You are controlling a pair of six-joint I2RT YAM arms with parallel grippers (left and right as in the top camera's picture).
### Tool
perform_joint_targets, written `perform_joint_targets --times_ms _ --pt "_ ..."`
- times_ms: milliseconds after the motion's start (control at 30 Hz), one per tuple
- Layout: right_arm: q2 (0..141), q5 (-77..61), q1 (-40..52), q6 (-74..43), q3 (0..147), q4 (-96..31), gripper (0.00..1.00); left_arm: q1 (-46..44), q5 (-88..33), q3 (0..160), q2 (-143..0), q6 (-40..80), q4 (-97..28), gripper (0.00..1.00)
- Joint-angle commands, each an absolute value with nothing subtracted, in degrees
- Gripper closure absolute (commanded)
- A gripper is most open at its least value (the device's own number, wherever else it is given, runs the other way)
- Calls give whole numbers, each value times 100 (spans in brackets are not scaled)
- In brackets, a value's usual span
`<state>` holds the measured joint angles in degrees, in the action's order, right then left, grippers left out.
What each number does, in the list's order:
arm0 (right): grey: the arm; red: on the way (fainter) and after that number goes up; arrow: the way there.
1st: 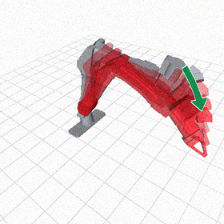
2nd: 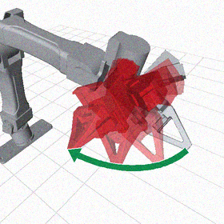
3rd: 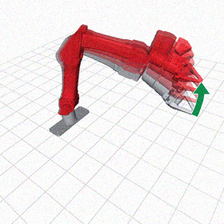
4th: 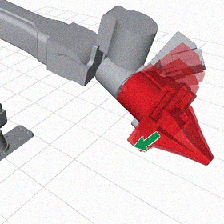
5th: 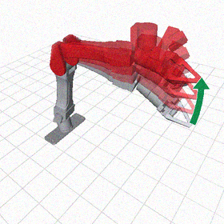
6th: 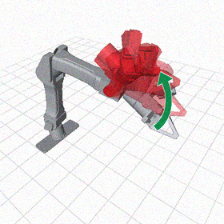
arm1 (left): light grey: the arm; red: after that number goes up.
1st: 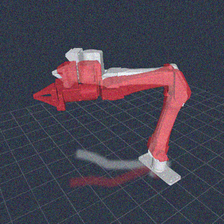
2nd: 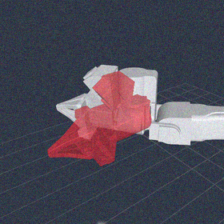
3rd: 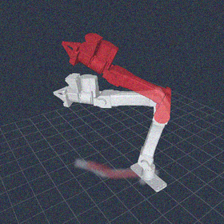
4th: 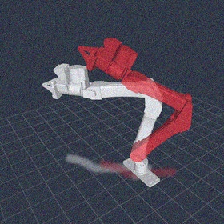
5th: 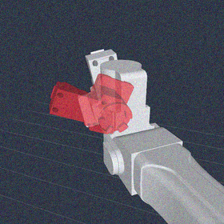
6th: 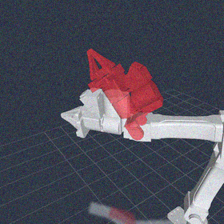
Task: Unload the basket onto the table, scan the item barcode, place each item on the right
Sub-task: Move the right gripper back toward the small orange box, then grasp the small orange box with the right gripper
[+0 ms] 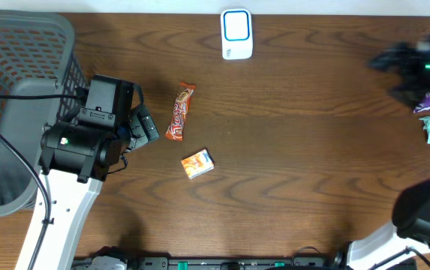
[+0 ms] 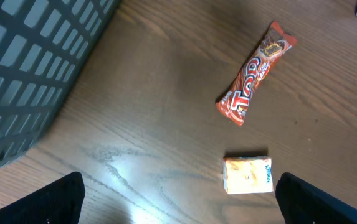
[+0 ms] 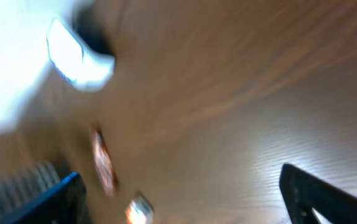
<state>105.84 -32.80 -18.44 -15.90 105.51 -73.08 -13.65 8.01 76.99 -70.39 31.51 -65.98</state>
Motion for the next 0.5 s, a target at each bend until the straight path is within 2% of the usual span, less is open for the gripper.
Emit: perform_joint_targets --times_ms 0,200,467 --pt "10796 -3461 -945 -1175 10291 -7415 10 -1345 834 7758 -7041 3159 -6617 2" --pt "11067 -3415 528 -1400 9904 -7172 9 -1345 834 7758 -7041 3159 -6617 2" --pt "11074 -3452 1413 -2882 8997 -6224 8 -1345 834 7758 -7041 3159 -6617 2"
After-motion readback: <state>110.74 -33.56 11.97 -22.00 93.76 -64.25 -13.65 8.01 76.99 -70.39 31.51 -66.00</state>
